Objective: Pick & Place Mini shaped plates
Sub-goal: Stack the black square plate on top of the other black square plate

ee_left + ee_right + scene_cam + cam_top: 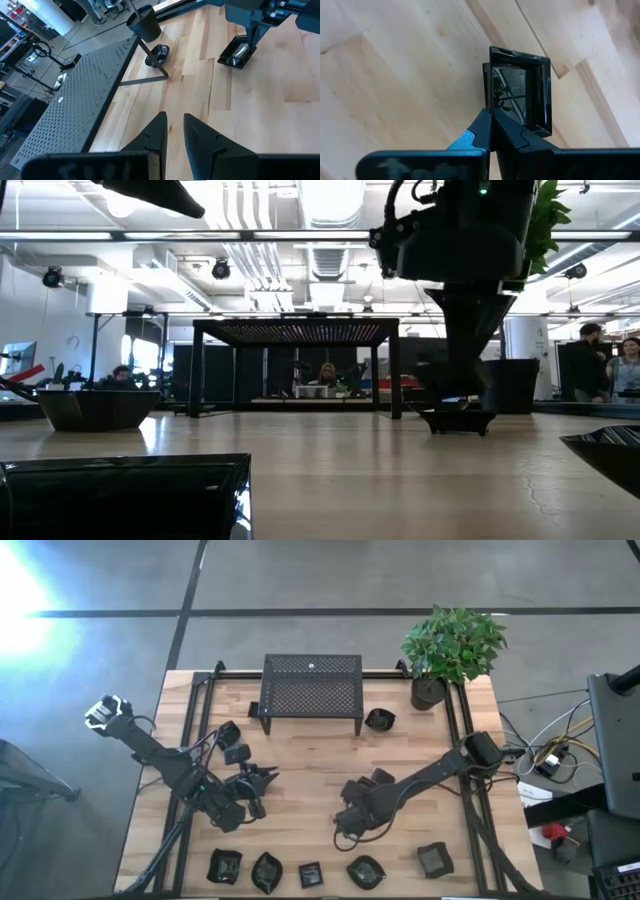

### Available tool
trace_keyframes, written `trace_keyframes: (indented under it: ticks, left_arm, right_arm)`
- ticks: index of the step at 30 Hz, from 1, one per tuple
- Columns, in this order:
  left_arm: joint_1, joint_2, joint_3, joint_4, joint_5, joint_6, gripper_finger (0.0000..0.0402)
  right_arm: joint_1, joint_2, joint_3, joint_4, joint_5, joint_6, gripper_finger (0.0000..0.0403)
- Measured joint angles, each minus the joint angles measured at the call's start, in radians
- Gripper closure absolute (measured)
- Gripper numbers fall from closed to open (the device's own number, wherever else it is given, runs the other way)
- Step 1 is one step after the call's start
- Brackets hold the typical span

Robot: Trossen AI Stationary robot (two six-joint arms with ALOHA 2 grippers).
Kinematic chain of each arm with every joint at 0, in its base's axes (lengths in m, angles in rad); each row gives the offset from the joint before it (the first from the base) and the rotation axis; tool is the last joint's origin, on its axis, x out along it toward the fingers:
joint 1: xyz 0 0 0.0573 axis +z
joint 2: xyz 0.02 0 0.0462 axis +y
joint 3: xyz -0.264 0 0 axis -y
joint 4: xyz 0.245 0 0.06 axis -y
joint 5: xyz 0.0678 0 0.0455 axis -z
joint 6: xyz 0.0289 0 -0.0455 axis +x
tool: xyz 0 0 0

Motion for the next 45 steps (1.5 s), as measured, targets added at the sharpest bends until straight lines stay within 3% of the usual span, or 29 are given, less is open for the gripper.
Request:
trace_keyframes:
  ticks: [11,45]
  left_arm:
    - [0.0,0.0,0.0,0.0,0.0,0.0,0.0342]
    - [0.0,0.0,0.0,0.002,0.0,0.0,0.0342]
  right_arm:
    - [0.0,0.0,-0.065,0.043,0.004,-0.019,0.0394]
    - [0.0,0.0,-0.076,0.049,-0.003,-0.049,0.039]
